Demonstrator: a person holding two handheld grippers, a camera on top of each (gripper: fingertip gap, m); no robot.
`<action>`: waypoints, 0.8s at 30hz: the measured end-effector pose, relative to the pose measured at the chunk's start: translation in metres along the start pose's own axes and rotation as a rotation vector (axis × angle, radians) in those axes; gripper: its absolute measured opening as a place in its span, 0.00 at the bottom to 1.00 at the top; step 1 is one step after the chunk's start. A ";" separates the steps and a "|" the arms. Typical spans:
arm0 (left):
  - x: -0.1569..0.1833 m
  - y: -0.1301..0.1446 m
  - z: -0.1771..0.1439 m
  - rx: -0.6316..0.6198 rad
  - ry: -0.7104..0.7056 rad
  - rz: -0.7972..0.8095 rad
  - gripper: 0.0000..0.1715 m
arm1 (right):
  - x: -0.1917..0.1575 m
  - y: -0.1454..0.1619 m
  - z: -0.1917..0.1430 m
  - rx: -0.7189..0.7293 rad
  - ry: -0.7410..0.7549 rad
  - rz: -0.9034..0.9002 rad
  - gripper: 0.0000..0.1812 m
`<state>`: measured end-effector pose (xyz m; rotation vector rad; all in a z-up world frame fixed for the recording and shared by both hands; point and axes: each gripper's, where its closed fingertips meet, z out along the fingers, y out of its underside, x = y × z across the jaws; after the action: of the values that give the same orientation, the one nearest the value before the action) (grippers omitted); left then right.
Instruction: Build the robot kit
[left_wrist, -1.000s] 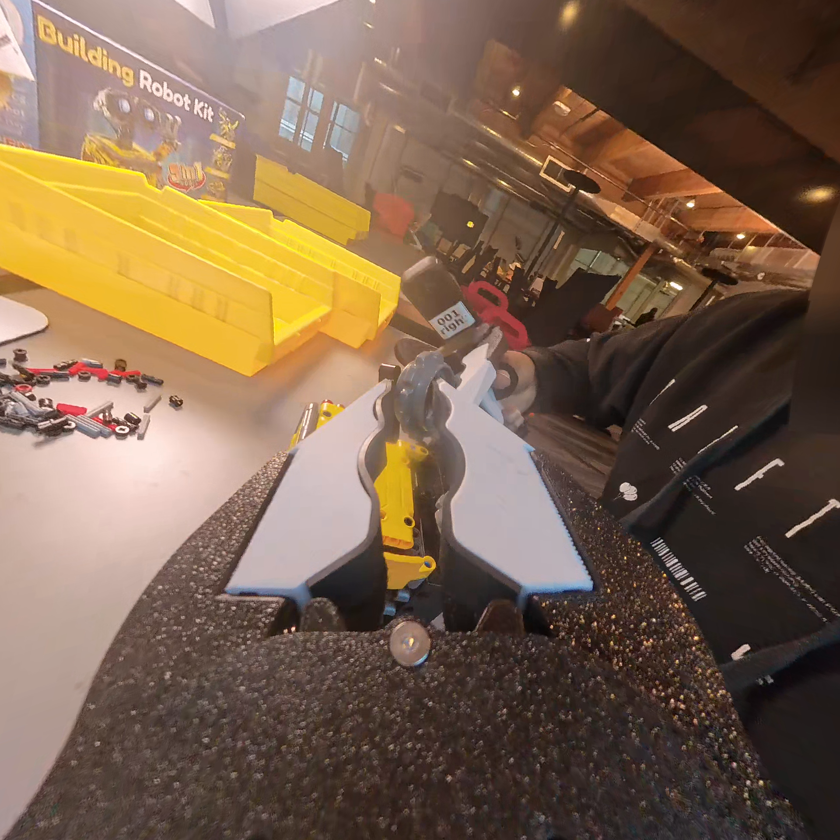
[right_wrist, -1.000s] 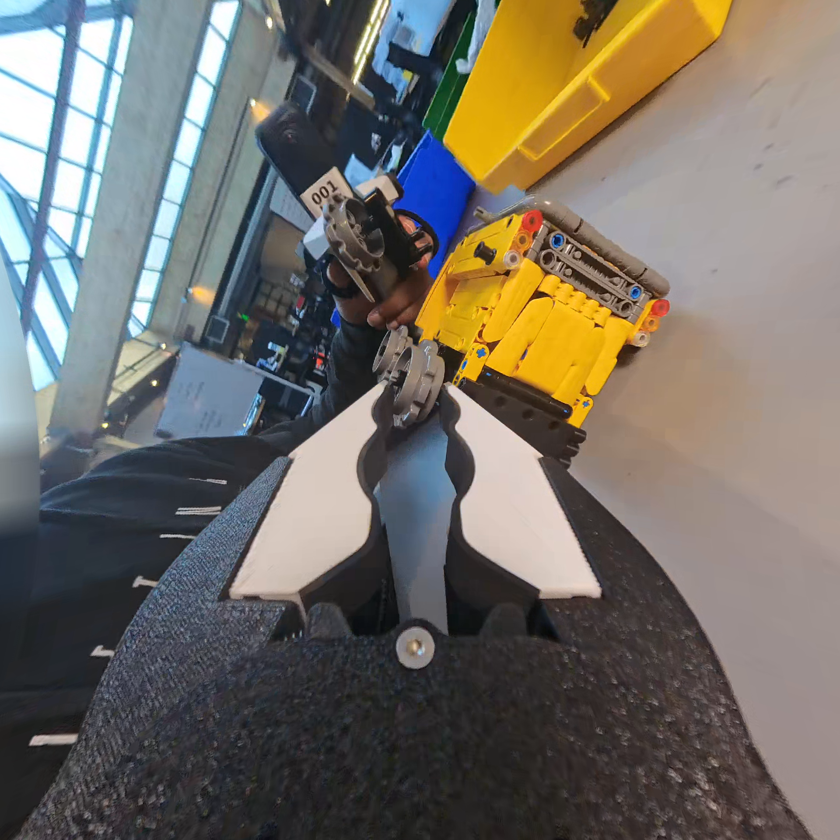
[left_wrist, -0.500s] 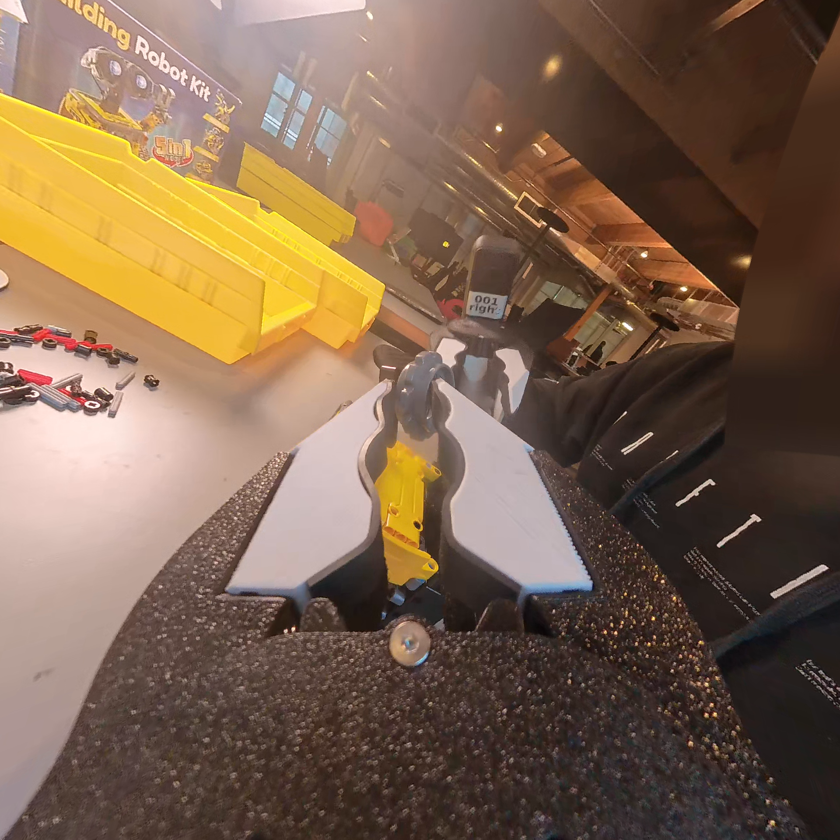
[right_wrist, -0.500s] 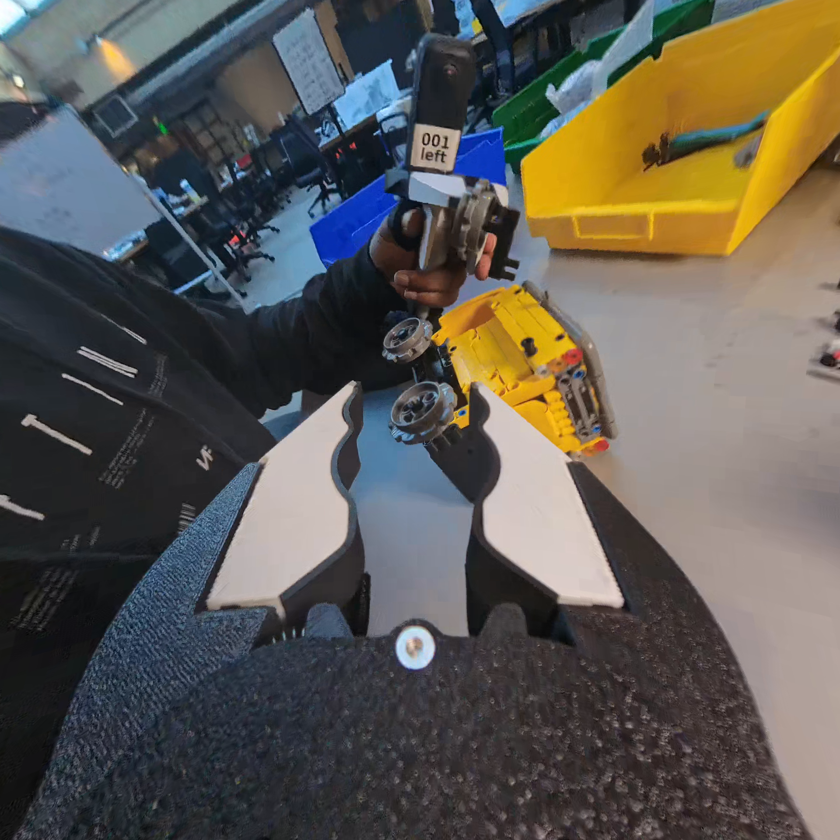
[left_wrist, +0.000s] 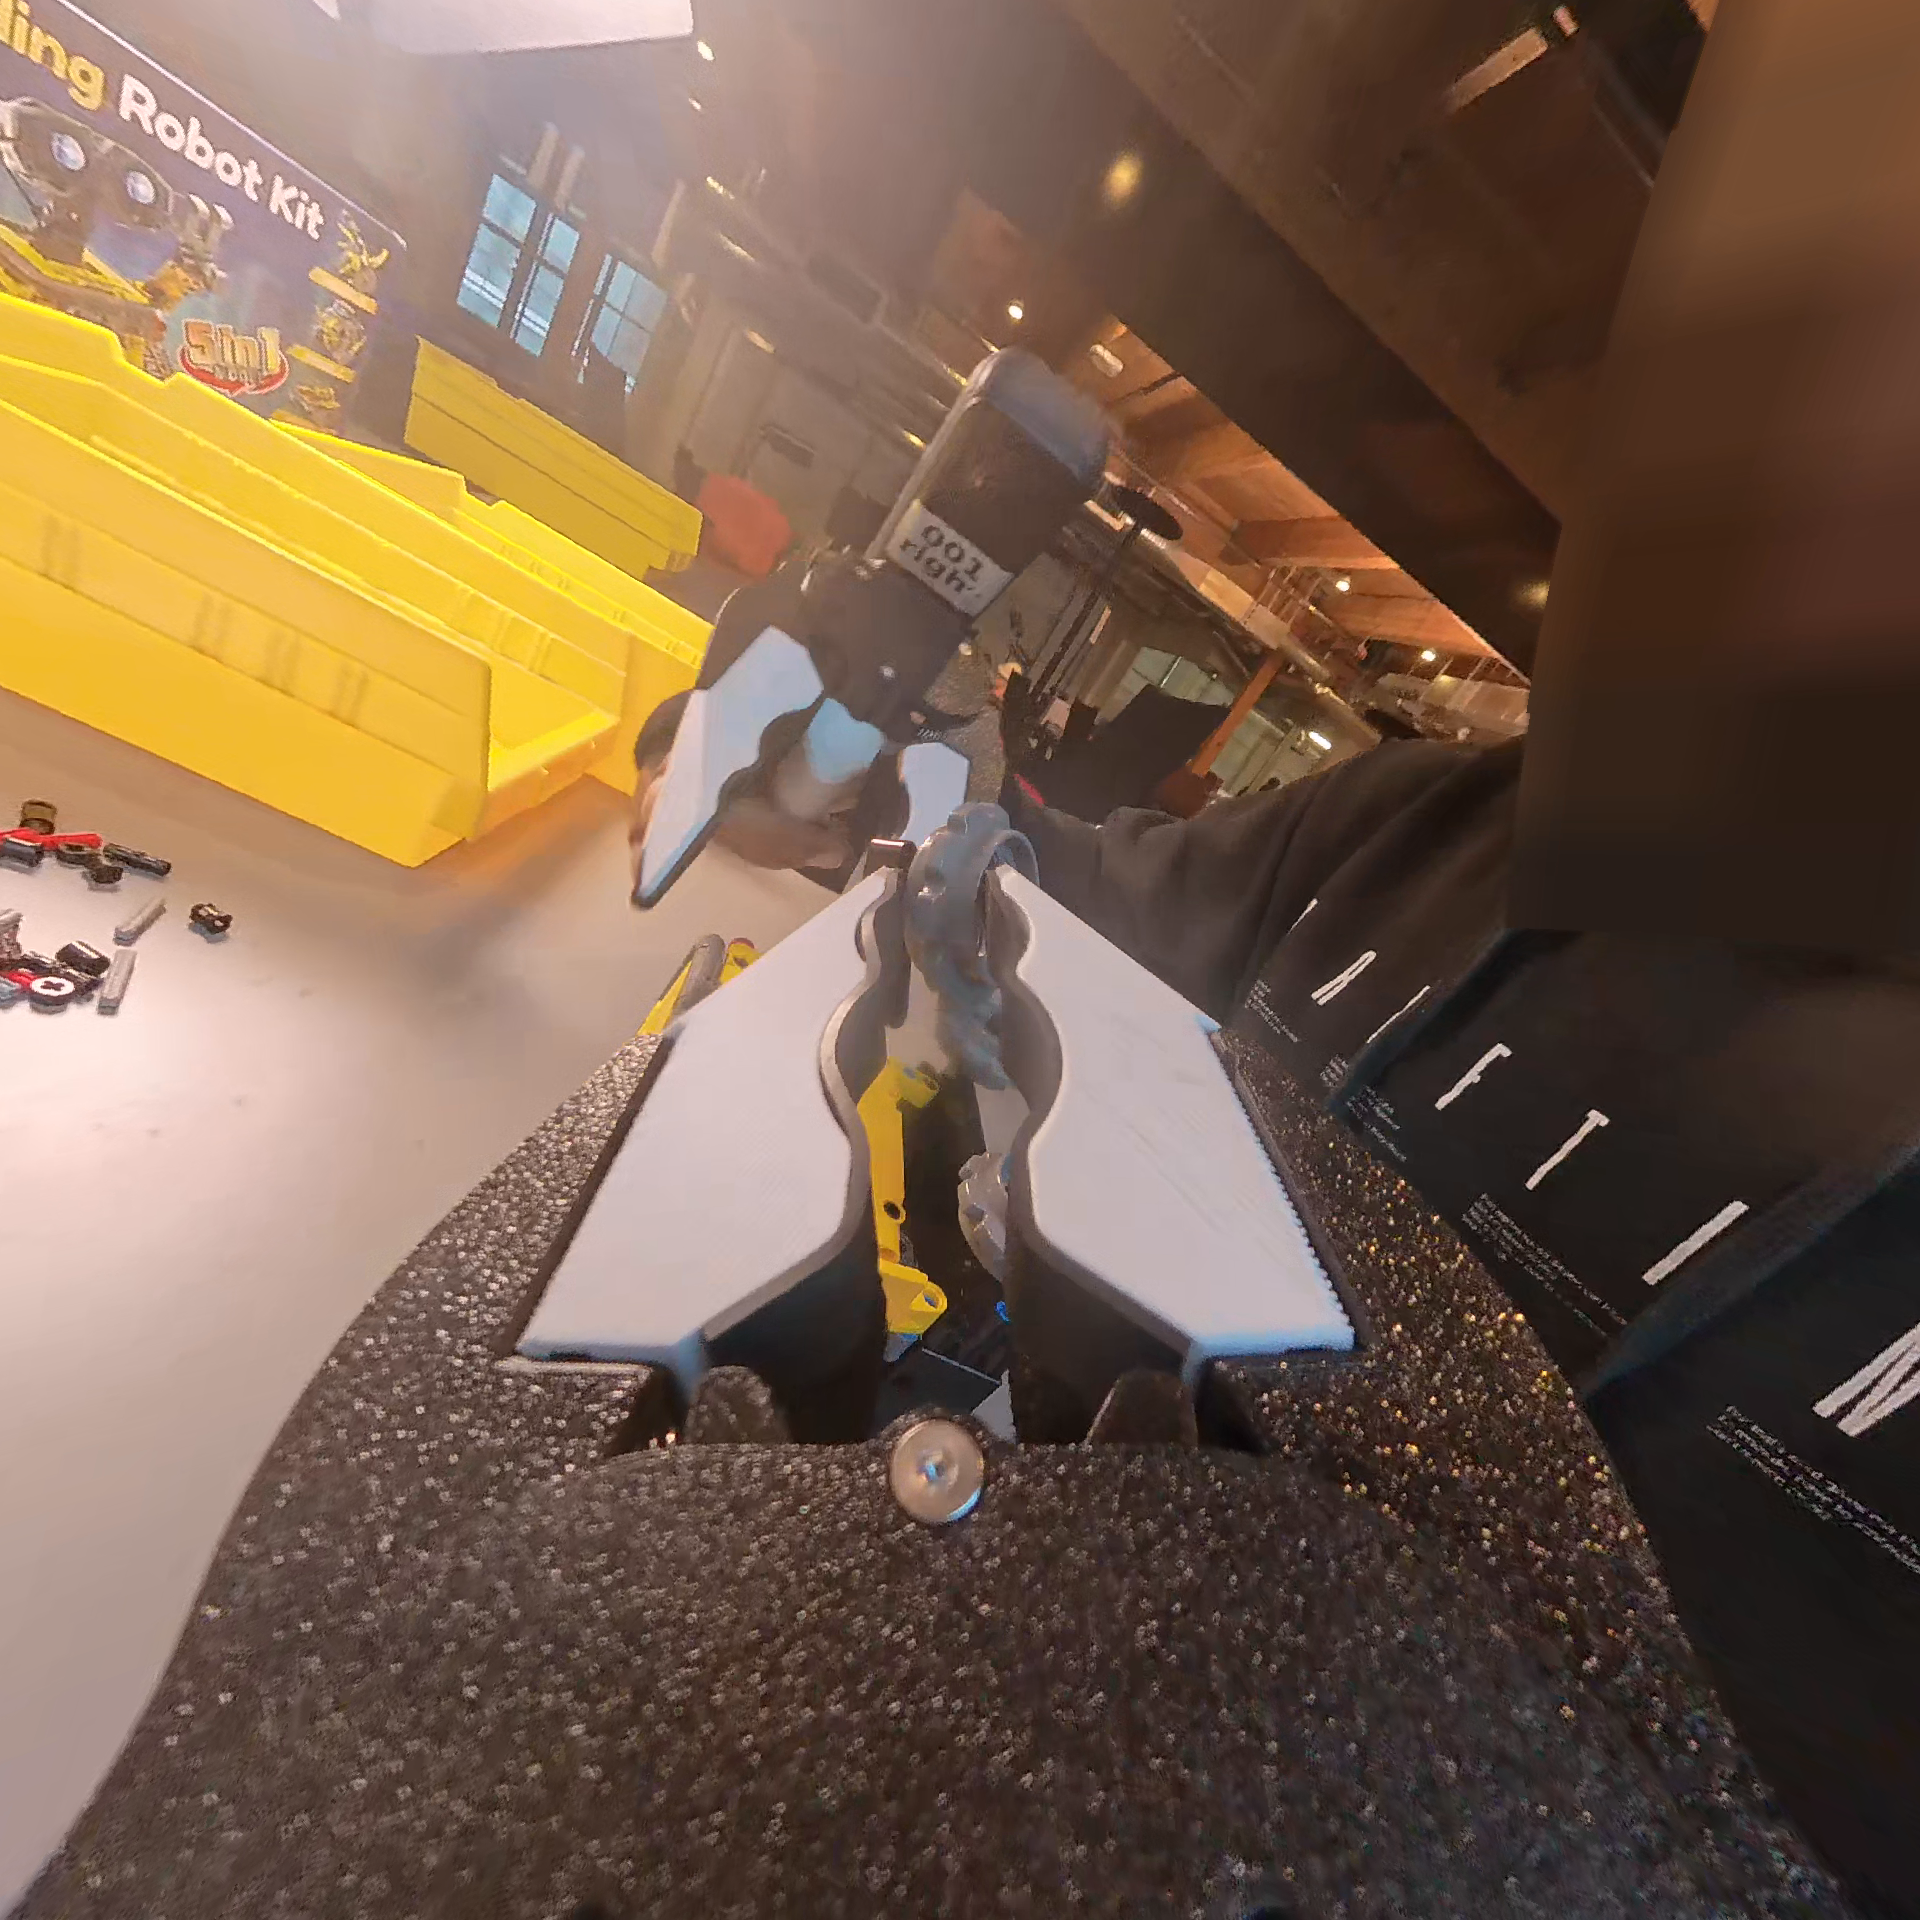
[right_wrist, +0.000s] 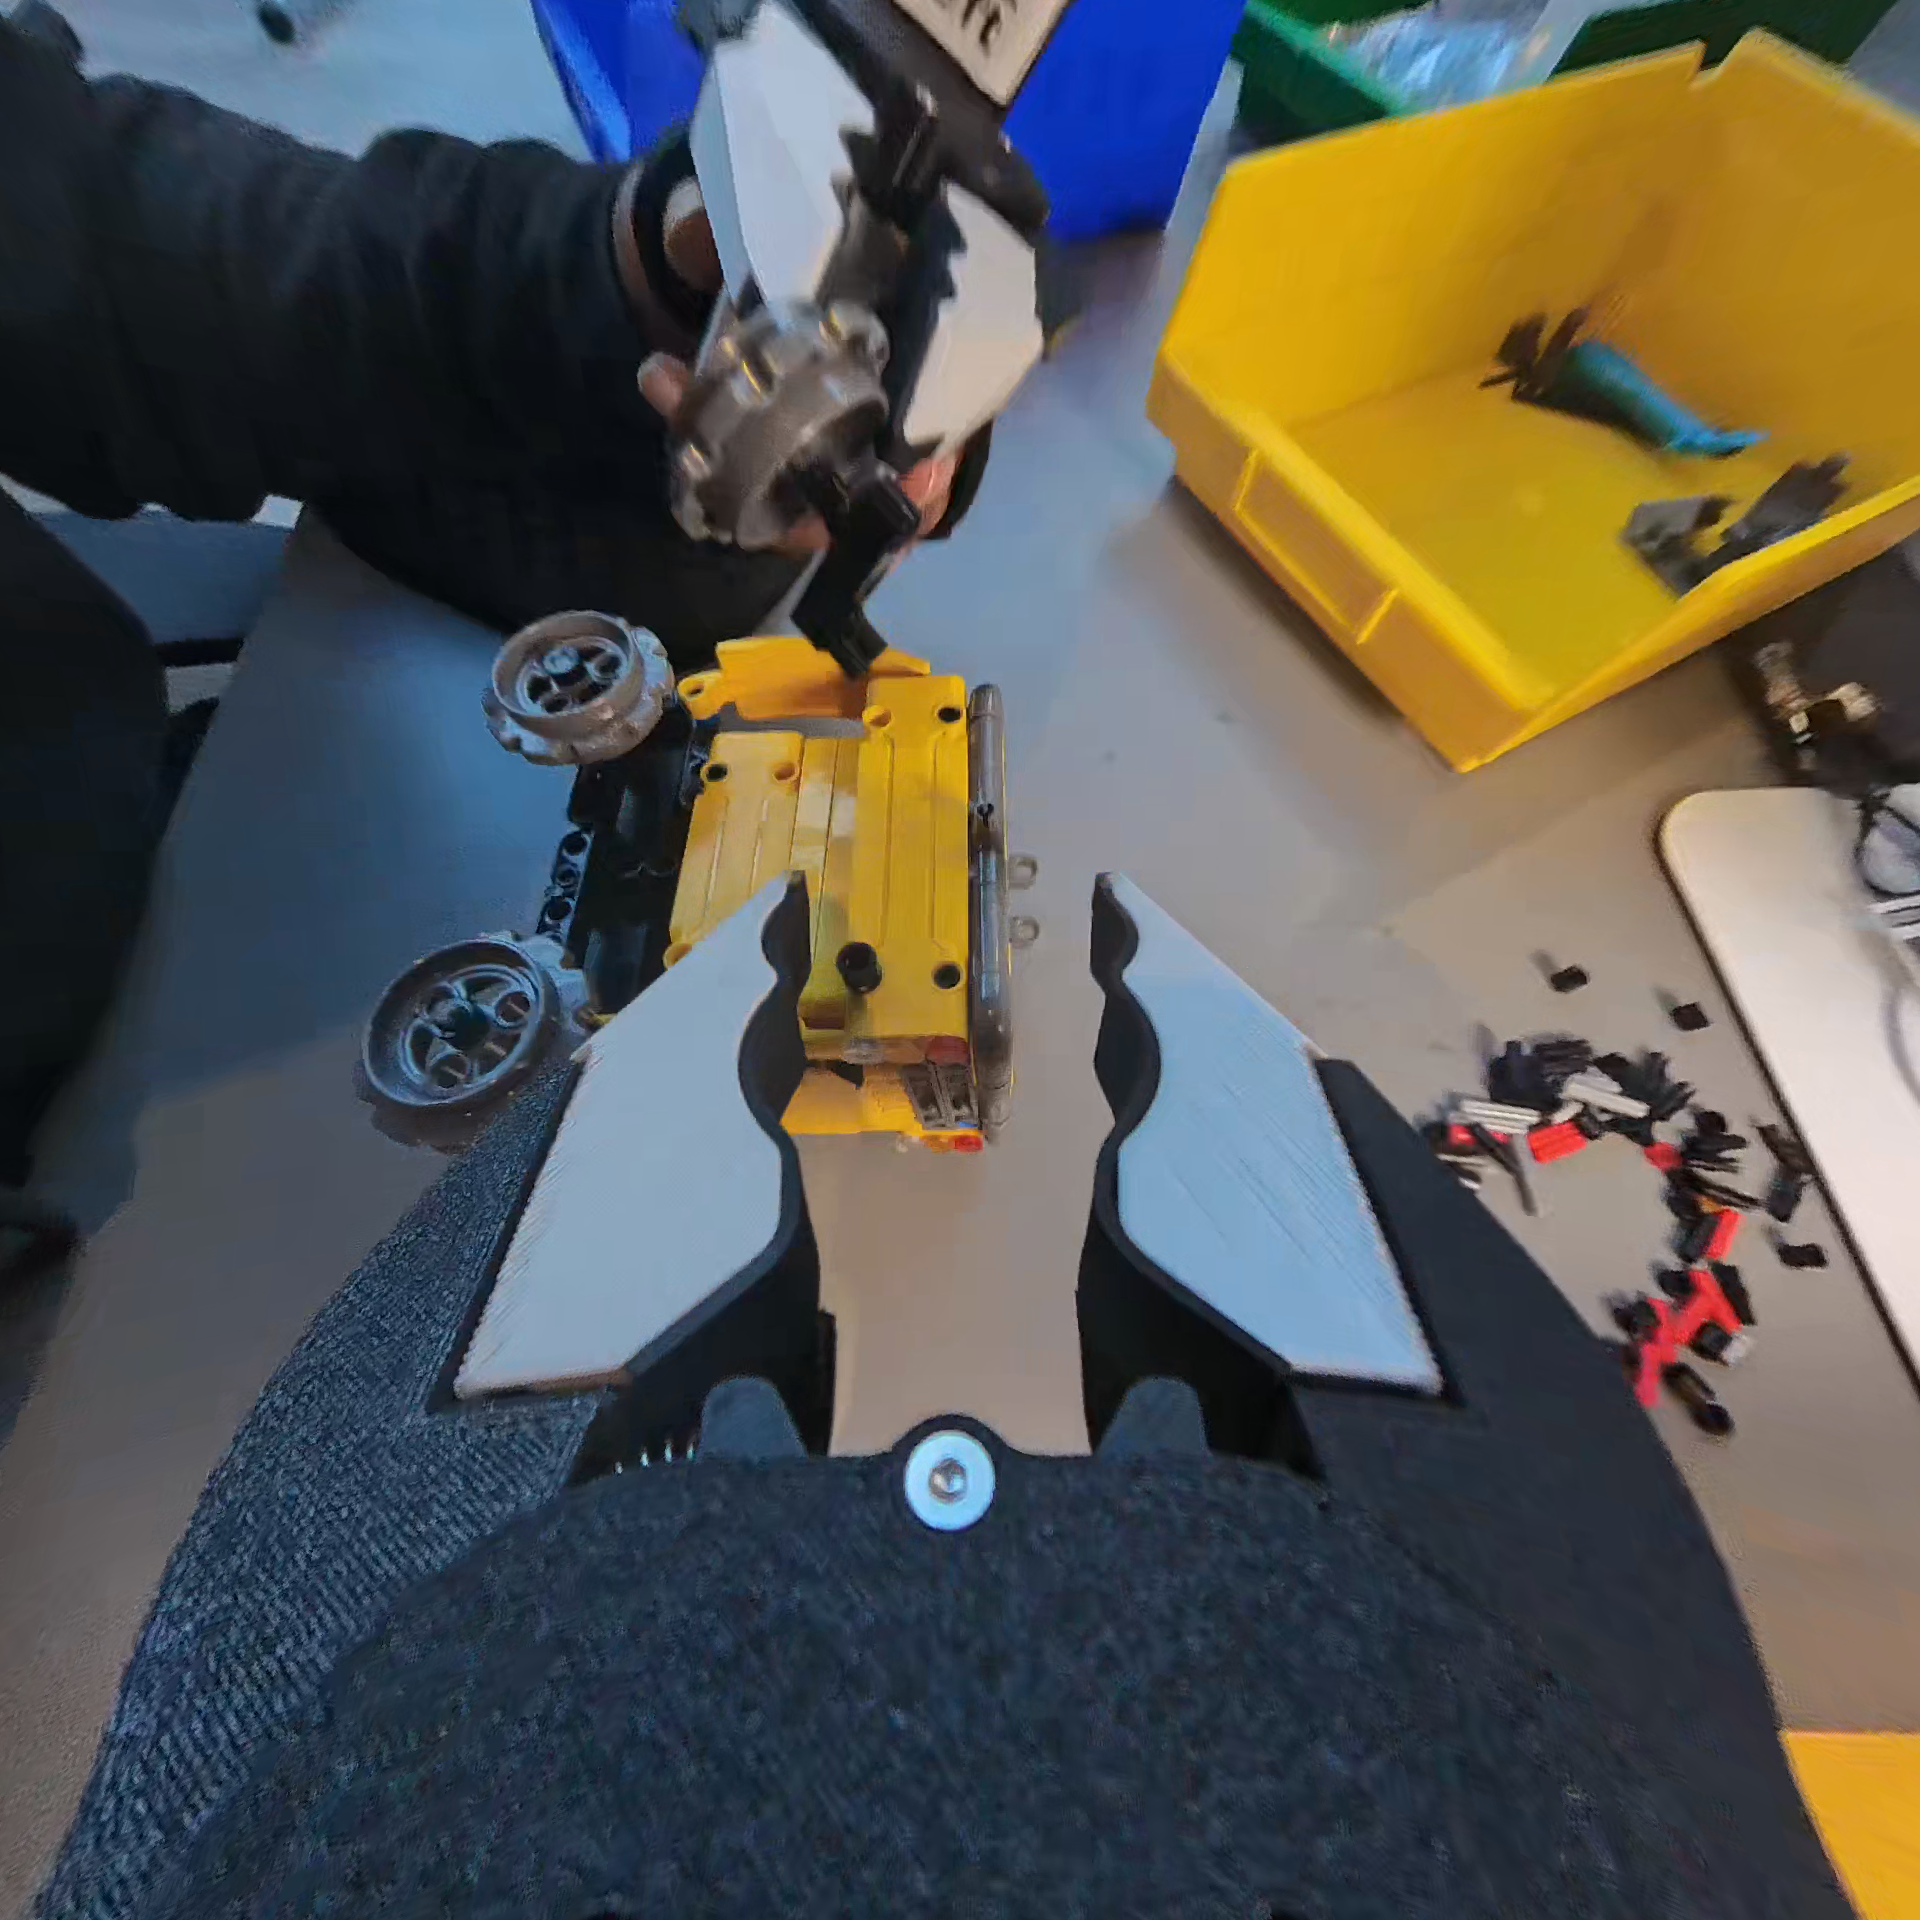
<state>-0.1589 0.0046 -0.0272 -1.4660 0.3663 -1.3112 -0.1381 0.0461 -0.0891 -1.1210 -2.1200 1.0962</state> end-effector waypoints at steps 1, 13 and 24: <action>0.000 -0.002 -0.002 0.010 0.000 -0.001 0.07 | -0.001 0.008 0.005 -0.053 -0.029 0.015 0.32; 0.004 -0.018 -0.010 0.114 0.048 -0.060 0.07 | 0.007 0.036 -0.020 -0.084 0.183 0.268 0.20; -0.005 -0.003 0.001 0.069 0.049 -0.146 0.07 | 0.004 0.011 -0.047 0.100 0.294 0.215 0.26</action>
<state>-0.1612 0.0103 -0.0267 -1.4261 0.2466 -1.4638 -0.1014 0.0736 -0.0722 -1.3919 -1.7316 1.0446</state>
